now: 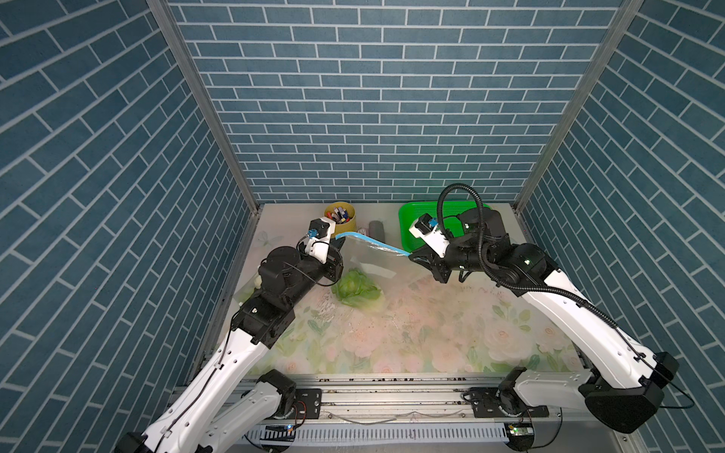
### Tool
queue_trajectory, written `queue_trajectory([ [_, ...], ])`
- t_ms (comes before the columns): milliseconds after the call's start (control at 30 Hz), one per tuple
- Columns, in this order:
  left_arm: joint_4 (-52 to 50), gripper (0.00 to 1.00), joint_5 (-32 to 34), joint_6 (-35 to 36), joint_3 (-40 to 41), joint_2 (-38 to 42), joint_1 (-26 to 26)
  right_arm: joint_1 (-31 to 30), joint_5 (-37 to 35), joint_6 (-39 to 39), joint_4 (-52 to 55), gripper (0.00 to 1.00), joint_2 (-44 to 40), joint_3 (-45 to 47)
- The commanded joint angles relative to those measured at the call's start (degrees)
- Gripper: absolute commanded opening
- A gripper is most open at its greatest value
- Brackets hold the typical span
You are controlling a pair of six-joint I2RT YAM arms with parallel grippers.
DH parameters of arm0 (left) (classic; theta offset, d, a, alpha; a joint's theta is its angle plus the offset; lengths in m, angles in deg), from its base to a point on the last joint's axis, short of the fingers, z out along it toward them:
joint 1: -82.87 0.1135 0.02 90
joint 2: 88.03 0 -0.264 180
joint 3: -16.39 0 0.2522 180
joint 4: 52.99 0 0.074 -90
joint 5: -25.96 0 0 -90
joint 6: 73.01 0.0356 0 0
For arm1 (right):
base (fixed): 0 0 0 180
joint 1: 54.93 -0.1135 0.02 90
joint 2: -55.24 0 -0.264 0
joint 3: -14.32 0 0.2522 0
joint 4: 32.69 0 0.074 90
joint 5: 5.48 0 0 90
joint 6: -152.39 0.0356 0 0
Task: Put the chinese cabbages into a zipper bag and zip it
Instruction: Zip the zipper on the zipper food storage bag, then place the zipper food storage bag at the center of the board.
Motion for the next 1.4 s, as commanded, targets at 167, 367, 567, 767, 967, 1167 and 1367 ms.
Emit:
queue_trajectory([
  [167,0.6,0.0,8.2,-2.8,0.7,1.8,3.9,1.0,-4.5,1.7,6.0,0.0,-2.4,1.0],
  [367,0.3,0.0,10.0,-4.4,0.6,1.0,4.9,1.0,-5.0,1.8,7.5,0.0,-2.3,0.5],
  [567,-0.1,0.0,8.4,-5.1,-0.3,-0.7,5.8,0.8,-4.6,2.3,8.4,0.0,-2.2,-0.5],
  [767,-4.4,0.0,8.7,-5.7,-3.8,-2.6,5.8,-4.2,-7.7,3.5,8.3,0.0,-1.5,-3.1],
  [967,-12.1,0.0,8.0,-7.3,-10.6,-3.8,5.8,-11.5,-6.4,9.9,3.9,0.0,0.6,-4.5],
  [1167,-11.8,0.0,-0.1,-8.6,-15.8,-14.8,5.7,-12.3,-11.0,19.5,-1.5,0.0,-1.0,0.1],
  [1367,-4.7,0.0,1.6,-12.7,-16.4,-29.1,0.9,-10.8,-24.5,29.1,-1.4,0.0,-5.2,11.7],
])
